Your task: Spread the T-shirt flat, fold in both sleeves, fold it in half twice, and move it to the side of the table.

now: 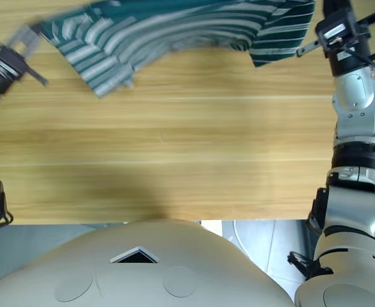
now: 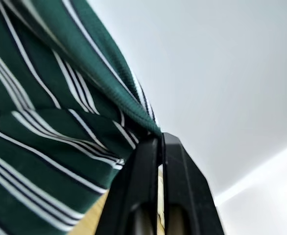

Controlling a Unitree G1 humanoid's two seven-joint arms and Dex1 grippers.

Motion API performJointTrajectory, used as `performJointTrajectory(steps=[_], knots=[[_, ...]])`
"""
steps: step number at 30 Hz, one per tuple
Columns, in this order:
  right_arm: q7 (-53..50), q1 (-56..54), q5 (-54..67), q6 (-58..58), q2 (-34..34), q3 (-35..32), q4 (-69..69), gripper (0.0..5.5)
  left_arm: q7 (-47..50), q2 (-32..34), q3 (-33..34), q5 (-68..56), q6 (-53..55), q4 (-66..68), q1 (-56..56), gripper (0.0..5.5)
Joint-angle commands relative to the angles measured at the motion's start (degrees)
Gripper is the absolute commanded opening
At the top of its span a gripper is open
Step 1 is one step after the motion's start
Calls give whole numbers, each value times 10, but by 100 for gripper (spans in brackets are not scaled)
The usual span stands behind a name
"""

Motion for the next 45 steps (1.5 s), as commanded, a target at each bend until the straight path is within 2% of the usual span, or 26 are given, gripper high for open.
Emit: performJointTrajectory(steps=[1,7,10,18,20,23,26,28,30,31,34,37,39,41,45], knots=[[138,127,41,-16,-36,69,-101,7,-99,19,-65,-12,11,-34,106,0],[303,274,133,-39,-132,94,-206,7,-164,84,-100,-54,43,-218,209,0],[340,310,151,-29,-160,85,-231,1,-176,124,-94,-48,69,-291,239,62],[365,394,135,6,-211,37,-251,148,-191,197,-78,-23,149,-520,317,188],[362,414,140,9,-213,19,-256,181,-190,206,-69,-67,162,-563,330,218],[361,419,145,15,-208,4,-254,225,-188,206,-54,-104,175,-560,327,257],[319,358,154,45,-176,-26,-254,276,-226,215,-23,-249,174,-538,300,302],[282,301,116,73,-152,-21,-240,311,-250,198,6,-335,182,-514,256,333],[259,258,74,91,-130,-2,-223,297,-264,164,17,-342,187,-441,186,337],[247,241,54,96,-123,4,-215,281,-270,147,13,-322,188,-396,150,319],[231,215,20,101,-114,15,-205,229,-268,108,-1,-234,161,-286,69,276],[230,199,-10,102,-105,39,-203,185,-225,72,-23,-116,141,-172,-14,236],[234,195,-24,102,-99,55,-201,159,-195,53,-44,-44,126,-107,-53,211],[238,193,-34,101,-96,71,-201,108,-167,34,-74,25,113,-53,-80,162],[247,189,-49,95,-90,100,-196,28,-140,1,-114,92,89,20,-114,92]])
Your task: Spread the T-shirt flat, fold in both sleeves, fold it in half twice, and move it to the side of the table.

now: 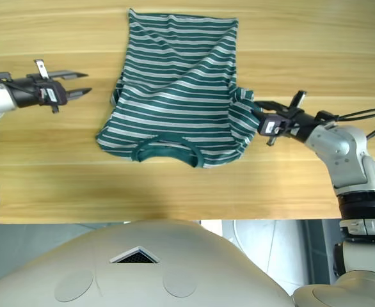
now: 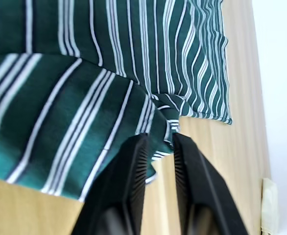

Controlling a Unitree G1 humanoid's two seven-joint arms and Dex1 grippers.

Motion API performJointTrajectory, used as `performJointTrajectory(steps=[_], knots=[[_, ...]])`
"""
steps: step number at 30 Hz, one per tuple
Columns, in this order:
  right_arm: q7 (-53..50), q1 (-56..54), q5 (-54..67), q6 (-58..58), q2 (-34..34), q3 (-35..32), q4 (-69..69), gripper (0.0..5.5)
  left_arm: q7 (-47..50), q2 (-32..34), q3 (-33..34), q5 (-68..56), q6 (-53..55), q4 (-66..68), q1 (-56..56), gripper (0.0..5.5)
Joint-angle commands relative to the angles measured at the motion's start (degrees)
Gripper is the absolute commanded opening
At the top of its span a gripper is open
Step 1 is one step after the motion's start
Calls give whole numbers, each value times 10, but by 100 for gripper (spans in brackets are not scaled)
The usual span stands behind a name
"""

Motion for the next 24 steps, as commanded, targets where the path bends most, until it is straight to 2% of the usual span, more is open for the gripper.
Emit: performJointTrajectory(steps=[1,6,16,20,24], knots=[[15,-8,-15,-5,1,23,3,7,20,-21,-30,47,-20,50,-38,71],[32,0,-18,-3,-10,38,8,0,15,-36,-58,71,-45,76,-45,4],[39,-2,-68,13,-16,76,72,0,12,-48,-70,78,-54,87,-79,4],[35,4,-69,14,-19,79,70,0,9,-26,-73,91,-54,79,-85,4],[33,10,-66,15,-21,79,63,0,4,-30,-68,76,-54,79,-90,4]])
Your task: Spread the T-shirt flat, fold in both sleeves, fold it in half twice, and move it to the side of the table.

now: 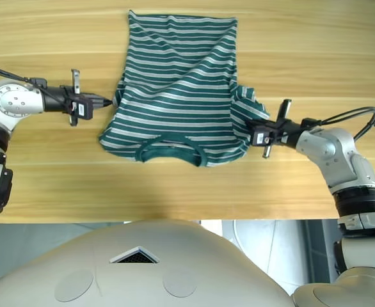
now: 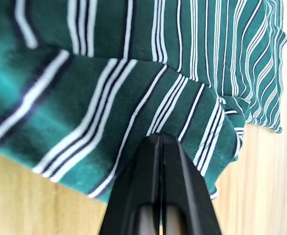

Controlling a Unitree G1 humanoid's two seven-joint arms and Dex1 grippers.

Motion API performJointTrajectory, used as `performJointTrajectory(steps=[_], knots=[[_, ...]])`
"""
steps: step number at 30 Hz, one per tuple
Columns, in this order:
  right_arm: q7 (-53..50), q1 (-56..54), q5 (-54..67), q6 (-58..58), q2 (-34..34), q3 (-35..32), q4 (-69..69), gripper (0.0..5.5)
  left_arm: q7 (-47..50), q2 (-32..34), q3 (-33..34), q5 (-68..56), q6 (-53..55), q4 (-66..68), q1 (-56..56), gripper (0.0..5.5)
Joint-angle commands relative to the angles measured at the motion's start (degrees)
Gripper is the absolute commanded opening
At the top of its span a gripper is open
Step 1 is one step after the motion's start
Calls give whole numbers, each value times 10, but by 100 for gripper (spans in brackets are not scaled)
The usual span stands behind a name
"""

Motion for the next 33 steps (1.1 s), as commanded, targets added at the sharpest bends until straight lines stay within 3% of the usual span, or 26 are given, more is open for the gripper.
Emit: performJointTrajectory(steps=[1,14,18,25,30,33], knots=[[14,27,-23,22,-8,19,14,0,-1,-5,1,-5,2,-2,-21,4],[12,26,-22,25,-7,26,10,0,25,-49,-23,28,19,28,-36,4],[11,29,-20,27,-13,23,9,0,36,-21,-73,103,39,48,-10,4],[-2,28,-34,45,-24,21,50,0,-25,52,-116,117,36,55,13,4],[-12,34,-29,41,-35,19,90,0,6,75,-100,111,56,48,-38,4],[-16,40,-24,35,-42,18,97,0,73,65,-105,138,66,46,-58,4]])
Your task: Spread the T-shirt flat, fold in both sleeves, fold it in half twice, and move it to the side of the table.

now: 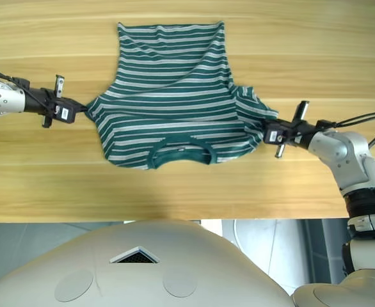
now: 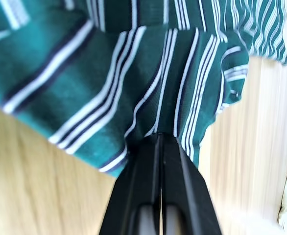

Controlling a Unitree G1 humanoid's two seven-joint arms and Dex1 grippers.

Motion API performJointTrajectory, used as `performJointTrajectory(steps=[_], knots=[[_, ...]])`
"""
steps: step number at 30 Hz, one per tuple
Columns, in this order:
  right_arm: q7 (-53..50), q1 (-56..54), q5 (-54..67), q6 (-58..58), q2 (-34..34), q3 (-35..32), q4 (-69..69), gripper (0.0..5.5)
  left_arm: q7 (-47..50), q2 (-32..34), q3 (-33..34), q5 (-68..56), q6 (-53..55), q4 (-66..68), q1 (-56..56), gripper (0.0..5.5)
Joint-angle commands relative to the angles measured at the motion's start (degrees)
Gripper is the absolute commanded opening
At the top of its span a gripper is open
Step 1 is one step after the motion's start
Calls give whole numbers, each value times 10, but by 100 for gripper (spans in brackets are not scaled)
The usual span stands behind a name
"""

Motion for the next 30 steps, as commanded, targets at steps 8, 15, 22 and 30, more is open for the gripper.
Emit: performJointTrajectory(steps=[8,15,22,30], knots=[[33,57,6,-11,-18,18,7,0,138,-55,41,-22,-37,7,-37,4],[75,130,132,-55,-61,-27,-134,0,-168,-40,136,-385,-6,-125,43,4],[84,137,139,-35,-69,-77,-146,0,-321,-51,60,-410,76,-271,226,4],[92,135,122,-25,-53,-69,-147,0,-204,-77,29,-213,32,-178,201,4]])
